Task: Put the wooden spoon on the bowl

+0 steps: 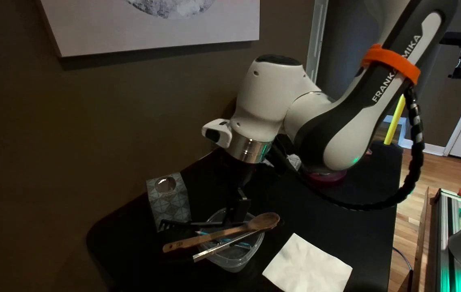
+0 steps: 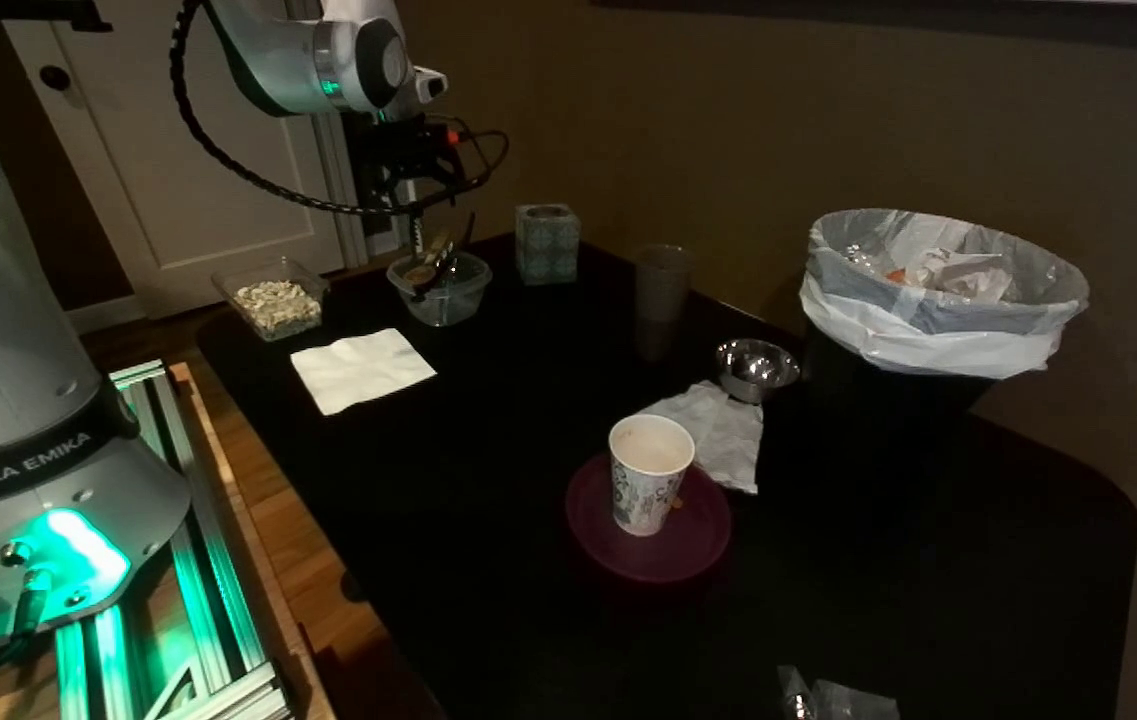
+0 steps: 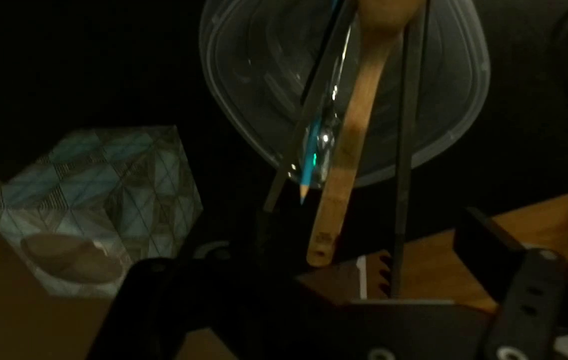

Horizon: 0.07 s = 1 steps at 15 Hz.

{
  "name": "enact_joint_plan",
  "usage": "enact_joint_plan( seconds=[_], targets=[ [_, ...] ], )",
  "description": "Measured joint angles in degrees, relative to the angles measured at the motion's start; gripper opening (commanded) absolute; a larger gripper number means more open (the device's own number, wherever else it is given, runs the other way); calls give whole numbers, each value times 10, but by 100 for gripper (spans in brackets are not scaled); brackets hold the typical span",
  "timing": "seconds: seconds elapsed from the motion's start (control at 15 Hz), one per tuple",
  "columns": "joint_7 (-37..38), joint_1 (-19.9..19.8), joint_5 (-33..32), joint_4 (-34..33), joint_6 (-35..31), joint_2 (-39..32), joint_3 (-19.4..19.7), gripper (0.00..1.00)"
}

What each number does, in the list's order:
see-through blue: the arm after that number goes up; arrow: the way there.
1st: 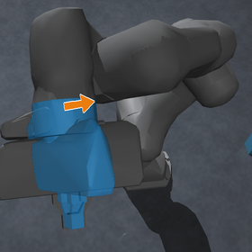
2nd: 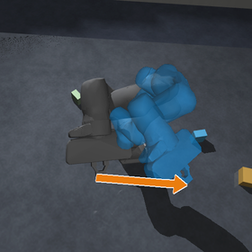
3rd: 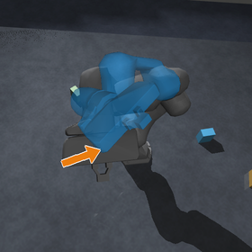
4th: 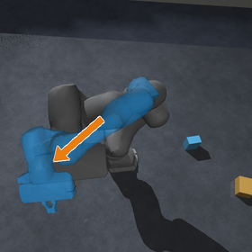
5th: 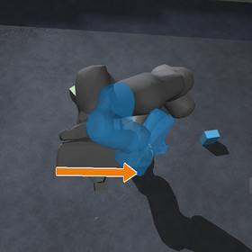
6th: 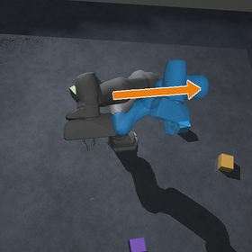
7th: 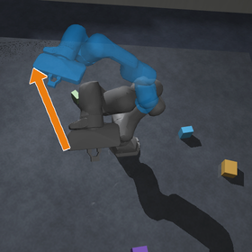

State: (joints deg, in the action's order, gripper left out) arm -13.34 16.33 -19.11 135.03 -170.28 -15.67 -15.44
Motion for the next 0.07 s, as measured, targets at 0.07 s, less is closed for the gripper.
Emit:
enact_joint_plan(
  seconds=[0.07],
  targets=[
    [-4, -3, 2, 10, -13, 6, -3, 100]
  ],
)
